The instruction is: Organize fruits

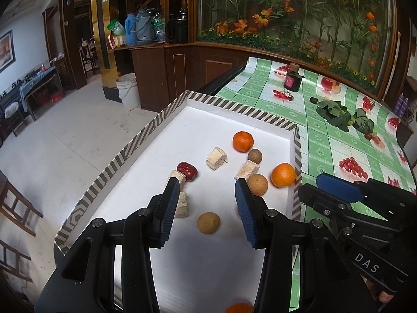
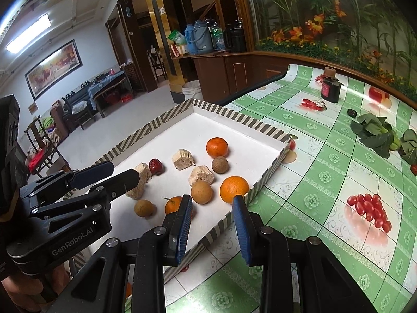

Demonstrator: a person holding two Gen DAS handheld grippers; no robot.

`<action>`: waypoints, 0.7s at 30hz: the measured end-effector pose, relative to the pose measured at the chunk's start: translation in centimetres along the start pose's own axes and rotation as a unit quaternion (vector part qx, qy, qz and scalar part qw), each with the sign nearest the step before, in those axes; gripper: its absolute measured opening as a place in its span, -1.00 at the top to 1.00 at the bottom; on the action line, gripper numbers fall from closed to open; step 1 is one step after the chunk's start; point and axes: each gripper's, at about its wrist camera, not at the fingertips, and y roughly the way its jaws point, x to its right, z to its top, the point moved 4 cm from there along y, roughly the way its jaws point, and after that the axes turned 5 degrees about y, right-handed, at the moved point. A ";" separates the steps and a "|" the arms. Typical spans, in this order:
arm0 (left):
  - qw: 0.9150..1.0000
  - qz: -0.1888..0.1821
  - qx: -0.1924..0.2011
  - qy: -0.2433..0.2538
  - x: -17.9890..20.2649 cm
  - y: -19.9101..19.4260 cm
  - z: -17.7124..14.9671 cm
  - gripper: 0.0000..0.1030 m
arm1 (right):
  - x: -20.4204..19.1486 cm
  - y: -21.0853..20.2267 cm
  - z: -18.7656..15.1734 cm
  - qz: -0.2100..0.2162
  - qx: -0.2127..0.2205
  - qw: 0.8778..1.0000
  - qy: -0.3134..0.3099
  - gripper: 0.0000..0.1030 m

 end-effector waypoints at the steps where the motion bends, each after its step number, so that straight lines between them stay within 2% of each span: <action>1: 1.000 0.001 0.001 0.000 0.1 -0.1 0.0 0.14 | 0.0 -0.1 -0.1 0.000 0.000 1.000 0.000 0.40; 21: 1.000 0.002 0.012 0.008 1.2 -1.1 -0.2 0.14 | 0.2 -0.8 -0.7 -0.002 0.004 1.000 0.001 0.40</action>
